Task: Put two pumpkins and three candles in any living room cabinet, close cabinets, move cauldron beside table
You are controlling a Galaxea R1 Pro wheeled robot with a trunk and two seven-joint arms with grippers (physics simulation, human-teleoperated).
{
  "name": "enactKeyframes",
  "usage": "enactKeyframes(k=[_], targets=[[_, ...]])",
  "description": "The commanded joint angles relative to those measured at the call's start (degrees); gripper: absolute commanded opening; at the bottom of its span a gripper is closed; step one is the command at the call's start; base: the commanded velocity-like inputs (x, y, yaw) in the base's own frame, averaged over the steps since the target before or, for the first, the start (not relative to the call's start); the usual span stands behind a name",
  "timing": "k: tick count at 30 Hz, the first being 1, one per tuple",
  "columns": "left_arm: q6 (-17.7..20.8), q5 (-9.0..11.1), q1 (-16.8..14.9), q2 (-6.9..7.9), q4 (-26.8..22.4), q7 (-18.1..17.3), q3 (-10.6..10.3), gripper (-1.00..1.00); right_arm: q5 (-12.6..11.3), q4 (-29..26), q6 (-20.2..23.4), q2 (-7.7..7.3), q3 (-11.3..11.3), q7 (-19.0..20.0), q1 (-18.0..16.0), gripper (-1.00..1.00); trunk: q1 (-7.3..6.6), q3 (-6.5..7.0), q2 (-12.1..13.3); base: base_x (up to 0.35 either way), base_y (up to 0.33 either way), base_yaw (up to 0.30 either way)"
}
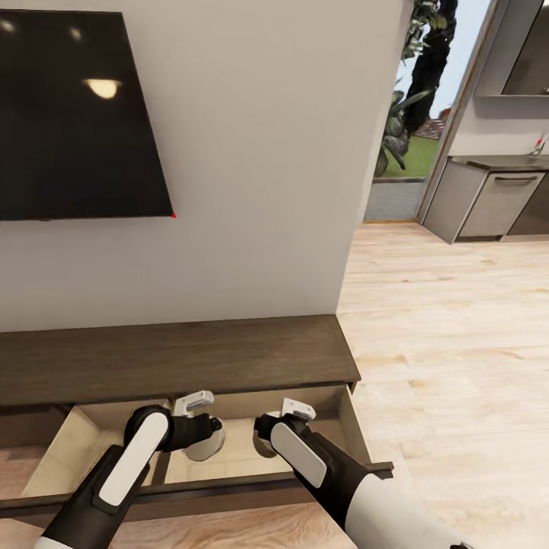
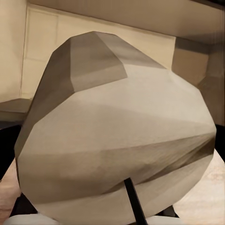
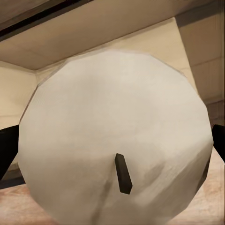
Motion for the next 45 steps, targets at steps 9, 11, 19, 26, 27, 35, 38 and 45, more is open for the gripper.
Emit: enactKeyframes(k=[9, 11, 19, 26, 27, 35, 38, 45], targets=[[-2.4, 0.2, -0.1, 0.28, -0.1, 0.6, -3.1, -1.00, 0.0, 0.1, -0.2, 0.00, 0.1, -0.3, -0.1, -1.00, 0.00, -0.05, 0.0, 0.000, 0.000, 0.000], [-2.4, 0.2, -0.1, 0.32, -0.1, 0.6, -3.1, -1.00, 0.1, 0.0, -0.2, 0.00, 0.1, -0.3, -0.1, -1.00, 0.44, -0.41, -0.8, 0.000, 0.000, 0.000], [-2.4, 0.2, -0.1, 0.49, -0.1, 0.6, -3.1, -1.00, 0.3, 0.0, -0.7, 0.00, 0.1, 0.4, -0.1, -1.00, 2.19, -1.85, -4.0, 0.000, 0.000, 0.000], [-2.4, 0.1, -0.1, 0.54, -0.1, 0.6, -3.0, -1.00, 0.4, 0.0, -0.7, 0.00, 0.1, 0.6, -0.1, -1.00, 3.73, -3.10, -6.8, 0.000, 0.000, 0.000], [-2.4, 0.1, -0.1, 0.55, -0.1, 0.6, -3.0, -1.00, 0.3, 0.0, -0.7, 0.00, 0.1, 0.6, -0.1, -1.00, 3.95, -3.28, -7.3, 0.000, 0.000, 0.000], [-2.4, 0.1, -0.1, 0.59, -0.2, 0.6, -3.0, -1.00, 0.3, 0.0, -1.4, 0.00, 0.1, 0.7, -0.1, -1.00, 5.71, -4.72, -10.5, 0.000, 0.000, 0.000], [-2.4, 0.1, -0.1, 0.61, -0.2, 0.6, -3.0, -1.00, 0.3, 0.0, -1.4, 0.00, 0.1, 0.7, -0.1, -1.00, 6.37, -5.26, -11.7, 0.000, 0.000, 0.000], [-2.4, 0.1, -0.1, 0.61, -0.3, 0.6, -3.0, -1.00, 0.3, 0.0, -1.4, 0.00, 0.1, 0.7, -0.1, -1.00, 7.90, -6.51, -14.5, 0.000, 0.000, 0.000]])
